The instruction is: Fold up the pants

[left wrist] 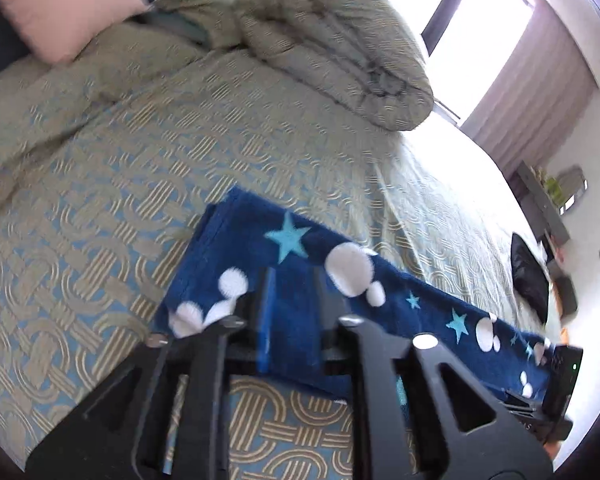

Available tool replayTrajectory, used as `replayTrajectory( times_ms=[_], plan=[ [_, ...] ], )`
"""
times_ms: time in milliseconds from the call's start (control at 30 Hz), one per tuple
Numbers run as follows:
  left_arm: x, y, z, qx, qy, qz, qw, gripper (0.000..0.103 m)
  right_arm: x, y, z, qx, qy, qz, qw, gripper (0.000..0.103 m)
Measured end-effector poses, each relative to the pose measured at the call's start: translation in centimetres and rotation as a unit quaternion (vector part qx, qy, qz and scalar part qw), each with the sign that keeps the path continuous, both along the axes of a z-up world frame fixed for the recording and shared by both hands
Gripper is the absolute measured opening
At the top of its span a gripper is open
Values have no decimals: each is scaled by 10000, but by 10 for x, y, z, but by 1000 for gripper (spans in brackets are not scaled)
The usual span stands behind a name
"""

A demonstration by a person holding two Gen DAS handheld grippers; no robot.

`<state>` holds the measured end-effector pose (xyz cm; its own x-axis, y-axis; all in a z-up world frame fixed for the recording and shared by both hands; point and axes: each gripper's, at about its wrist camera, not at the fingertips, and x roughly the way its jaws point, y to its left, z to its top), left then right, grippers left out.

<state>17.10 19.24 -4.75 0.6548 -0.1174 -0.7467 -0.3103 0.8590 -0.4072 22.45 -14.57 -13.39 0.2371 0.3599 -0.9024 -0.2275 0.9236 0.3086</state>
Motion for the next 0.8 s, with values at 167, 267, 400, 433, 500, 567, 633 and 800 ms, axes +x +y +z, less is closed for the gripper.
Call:
replayTrajectory(
  times_ms=[167,267,400,433,500,567,633,800],
  plan=[
    [-25,40,-66,-1002,579,686,9909,69,-6,-20,10,-35,-94,-138,9999,78],
    [-24,54,-99,-1785,843,628,9783,69,-3,-22,12,-111,-108,-180,9997,78],
    [-14,50,-118,-2451,809,423,9652,78,0,-20,8,-118,-67,-252,9996,78],
    [-11,49,-118,-2420,760,442,9663,78,1,-18,7,-129,-38,-245,9996,78],
    [-4,47,-116,-2371,720,493,9676,78,1,-14,4,-186,5,-199,9996,78],
    [2,47,-117,-2416,696,619,9659,78,0,-8,2,-285,13,-107,9995,78],
    [6,50,-116,-2404,645,688,9661,65,-1,-6,1,-394,-19,-39,9992,78],
    [21,47,-112,-2054,648,554,9750,21,5,-2,-6,-708,-38,-78,9975,78]
  ],
)
